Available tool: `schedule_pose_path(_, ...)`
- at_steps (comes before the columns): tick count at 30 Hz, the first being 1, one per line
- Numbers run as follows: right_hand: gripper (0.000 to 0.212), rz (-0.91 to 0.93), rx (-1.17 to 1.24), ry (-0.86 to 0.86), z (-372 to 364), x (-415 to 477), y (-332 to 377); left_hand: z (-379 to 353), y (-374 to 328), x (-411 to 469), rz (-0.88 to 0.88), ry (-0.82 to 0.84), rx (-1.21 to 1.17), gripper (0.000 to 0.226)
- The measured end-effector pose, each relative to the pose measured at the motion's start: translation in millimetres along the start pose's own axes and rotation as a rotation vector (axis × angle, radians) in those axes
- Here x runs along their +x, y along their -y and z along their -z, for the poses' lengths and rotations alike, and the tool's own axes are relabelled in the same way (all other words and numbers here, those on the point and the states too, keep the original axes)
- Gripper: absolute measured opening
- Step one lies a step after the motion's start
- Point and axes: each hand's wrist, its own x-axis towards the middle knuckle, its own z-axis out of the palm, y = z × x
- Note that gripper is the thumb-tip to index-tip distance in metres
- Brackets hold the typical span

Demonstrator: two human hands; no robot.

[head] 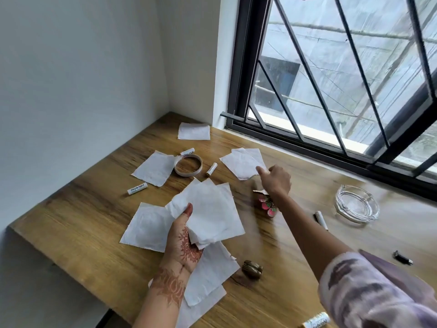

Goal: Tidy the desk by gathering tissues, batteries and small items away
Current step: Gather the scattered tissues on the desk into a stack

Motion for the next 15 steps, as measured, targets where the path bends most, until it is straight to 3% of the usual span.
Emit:
schedule_pose_path(3, 0.056, -0.048, -0.163, -0.014, -6, 6, 7, 1, 1, 5, 0.003, 0.028, 0.004, 0.021)
schedule_pose_path(7, 0.038, -0.137, -0.154, 0.024, -9, 16, 15, -2, 3, 6, -0.003, 0.046, -0.007, 0.018)
schedule_pose_path(11, 0.013, -0.163, 0.132, 0.098, -3, 24, 13, -4, 8, 7, 0.001, 0.019, 0.011, 0.018)
schedule_pose_path(15, 0.009, -0.108, 0.531, 0.0, 20, 11, 18, -2, 9, 6, 0.02, 0.052, -0.009, 0.022)
